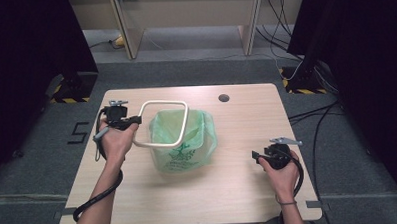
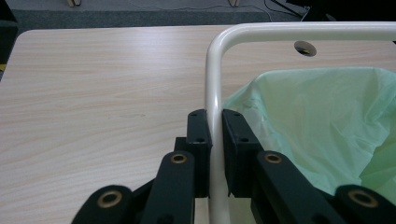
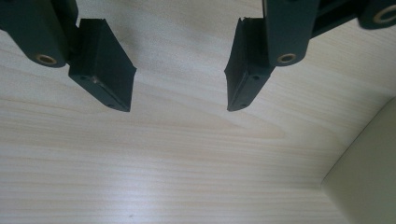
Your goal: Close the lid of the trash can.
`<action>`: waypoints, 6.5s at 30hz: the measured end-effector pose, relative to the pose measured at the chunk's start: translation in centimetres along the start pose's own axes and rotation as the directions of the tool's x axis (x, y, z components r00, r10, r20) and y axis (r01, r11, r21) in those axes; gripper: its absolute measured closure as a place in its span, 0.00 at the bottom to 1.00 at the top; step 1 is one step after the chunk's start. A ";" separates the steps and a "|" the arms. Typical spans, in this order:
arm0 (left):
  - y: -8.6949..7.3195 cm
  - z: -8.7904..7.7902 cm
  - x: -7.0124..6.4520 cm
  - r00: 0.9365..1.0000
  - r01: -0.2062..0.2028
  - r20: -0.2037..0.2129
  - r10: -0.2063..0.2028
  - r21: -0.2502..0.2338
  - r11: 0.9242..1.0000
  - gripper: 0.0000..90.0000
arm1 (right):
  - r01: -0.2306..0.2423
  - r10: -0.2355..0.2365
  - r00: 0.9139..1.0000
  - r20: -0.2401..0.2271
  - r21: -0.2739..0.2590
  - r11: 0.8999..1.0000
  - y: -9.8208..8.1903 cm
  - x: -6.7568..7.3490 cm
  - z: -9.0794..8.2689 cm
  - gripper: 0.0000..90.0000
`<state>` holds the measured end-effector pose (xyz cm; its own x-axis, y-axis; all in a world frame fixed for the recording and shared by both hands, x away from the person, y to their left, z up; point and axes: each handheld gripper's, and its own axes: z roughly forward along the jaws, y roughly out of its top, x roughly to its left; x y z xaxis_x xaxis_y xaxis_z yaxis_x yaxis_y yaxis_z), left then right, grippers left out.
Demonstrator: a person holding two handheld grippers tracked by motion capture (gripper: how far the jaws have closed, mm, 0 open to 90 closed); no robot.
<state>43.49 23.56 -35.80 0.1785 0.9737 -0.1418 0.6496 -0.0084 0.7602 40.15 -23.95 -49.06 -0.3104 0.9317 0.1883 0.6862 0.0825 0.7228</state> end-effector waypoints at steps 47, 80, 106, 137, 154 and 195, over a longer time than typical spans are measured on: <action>0.8 0.9 -3.1 0.999 -0.044 0.032 0.044 0.011 0.999 0.90 | -0.002 0.002 1.000 -0.003 -0.002 1.000 0.0 -0.1 0.0 0.46; 0.7 1.7 -4.1 0.998 -0.061 0.035 0.059 0.047 0.997 0.90 | -0.001 0.001 1.000 -0.006 -0.001 1.000 0.0 0.1 0.0 0.46; 0.3 1.6 -3.5 0.994 -0.081 0.079 0.079 0.022 0.996 0.71 | 0.002 -0.002 1.000 -0.009 -0.016 1.000 0.4 0.4 -0.1 0.46; -4.7 -0.6 1.6 0.981 -0.151 0.124 0.148 0.009 0.989 0.62 | 0.180 -0.190 0.972 -0.139 -0.077 0.981 10.7 11.5 0.9 0.46; -4.3 0.0 0.9 0.971 -0.220 0.105 0.217 0.015 0.975 0.62 | 0.211 -0.215 0.970 -0.115 -0.049 0.976 12.8 13.5 2.0 0.46; -2.7 -1.9 -0.9 0.968 -0.193 0.142 0.204 -0.091 0.977 0.59 | 0.165 -0.172 0.981 -0.089 -0.073 0.984 15.3 13.5 2.1 0.46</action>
<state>40.17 23.12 -36.54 0.4109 0.9088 -0.0723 0.5330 -0.1752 0.8278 47.86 -9.36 -36.90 -0.4809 0.8685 0.1199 0.5753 0.2093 0.7907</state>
